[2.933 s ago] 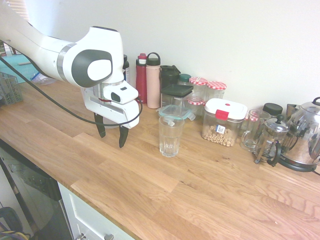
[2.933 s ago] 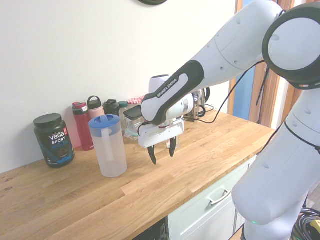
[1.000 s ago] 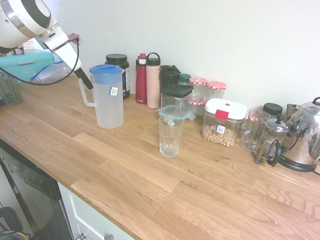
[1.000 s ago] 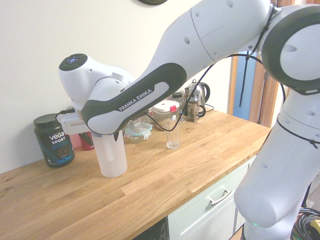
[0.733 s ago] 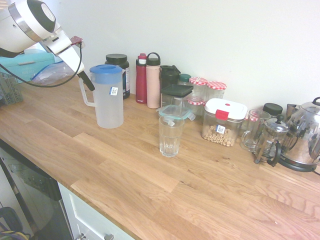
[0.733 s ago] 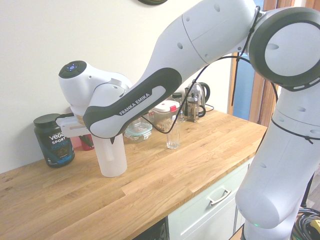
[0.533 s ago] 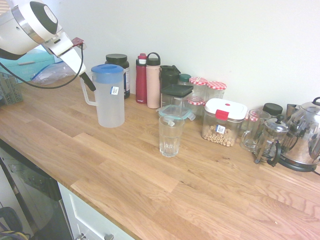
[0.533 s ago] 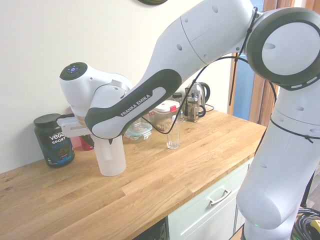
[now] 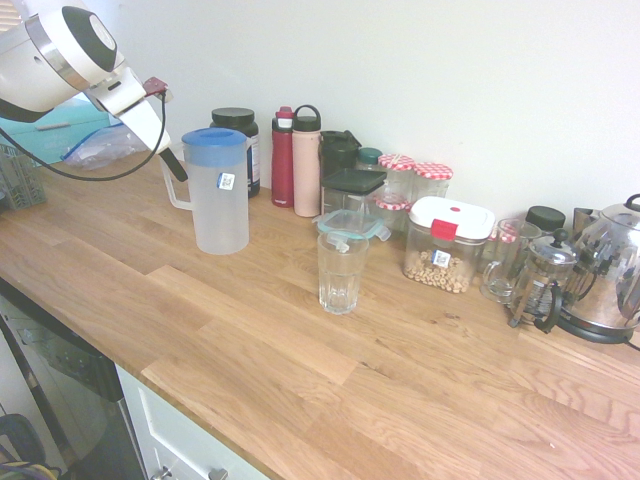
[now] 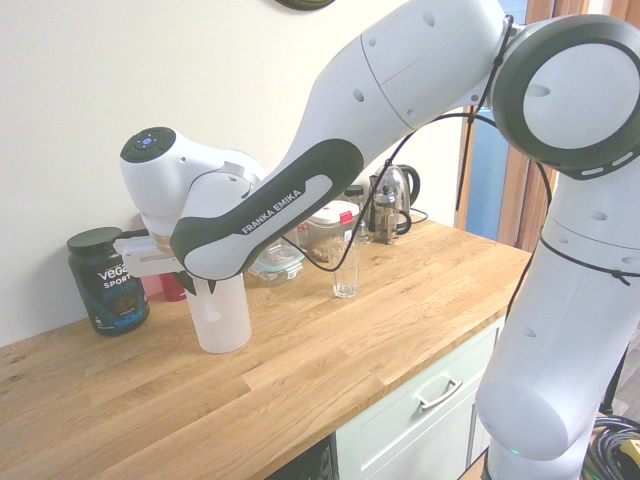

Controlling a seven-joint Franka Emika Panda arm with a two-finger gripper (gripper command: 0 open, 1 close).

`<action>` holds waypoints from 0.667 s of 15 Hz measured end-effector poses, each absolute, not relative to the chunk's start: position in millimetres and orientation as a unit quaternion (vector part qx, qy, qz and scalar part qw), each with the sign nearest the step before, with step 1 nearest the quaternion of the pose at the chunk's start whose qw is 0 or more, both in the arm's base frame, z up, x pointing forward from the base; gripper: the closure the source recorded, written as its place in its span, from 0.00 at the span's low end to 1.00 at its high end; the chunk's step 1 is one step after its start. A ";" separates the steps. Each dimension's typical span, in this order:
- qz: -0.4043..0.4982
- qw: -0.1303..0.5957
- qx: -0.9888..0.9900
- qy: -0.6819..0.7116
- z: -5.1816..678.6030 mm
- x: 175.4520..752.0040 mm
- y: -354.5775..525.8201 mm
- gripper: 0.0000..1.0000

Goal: Pour me some water

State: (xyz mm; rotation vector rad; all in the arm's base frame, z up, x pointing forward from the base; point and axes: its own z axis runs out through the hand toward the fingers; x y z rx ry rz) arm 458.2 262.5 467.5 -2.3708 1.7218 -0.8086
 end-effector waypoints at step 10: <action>-0.256 0.072 -0.792 0.550 517.2 411.1 251.5 1.00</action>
